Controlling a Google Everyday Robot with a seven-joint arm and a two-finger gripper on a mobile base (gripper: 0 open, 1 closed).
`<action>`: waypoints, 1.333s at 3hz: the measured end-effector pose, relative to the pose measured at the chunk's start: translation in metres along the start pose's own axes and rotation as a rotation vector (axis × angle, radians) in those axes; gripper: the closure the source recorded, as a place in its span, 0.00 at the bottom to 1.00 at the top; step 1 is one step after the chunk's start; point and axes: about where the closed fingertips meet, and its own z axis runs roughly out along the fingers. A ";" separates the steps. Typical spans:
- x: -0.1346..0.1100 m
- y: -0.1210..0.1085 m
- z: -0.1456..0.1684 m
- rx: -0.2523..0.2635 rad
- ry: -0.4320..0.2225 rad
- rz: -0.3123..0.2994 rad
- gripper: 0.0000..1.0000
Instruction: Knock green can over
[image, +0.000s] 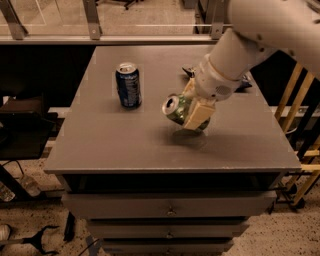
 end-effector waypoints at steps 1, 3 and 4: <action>0.005 0.015 0.031 -0.089 0.207 -0.129 1.00; 0.008 0.018 0.035 -0.116 0.284 -0.172 0.79; 0.008 0.018 0.035 -0.114 0.284 -0.173 0.56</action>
Offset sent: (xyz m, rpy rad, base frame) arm -0.0051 -0.0199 -0.0742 -0.7208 -0.0099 0.2983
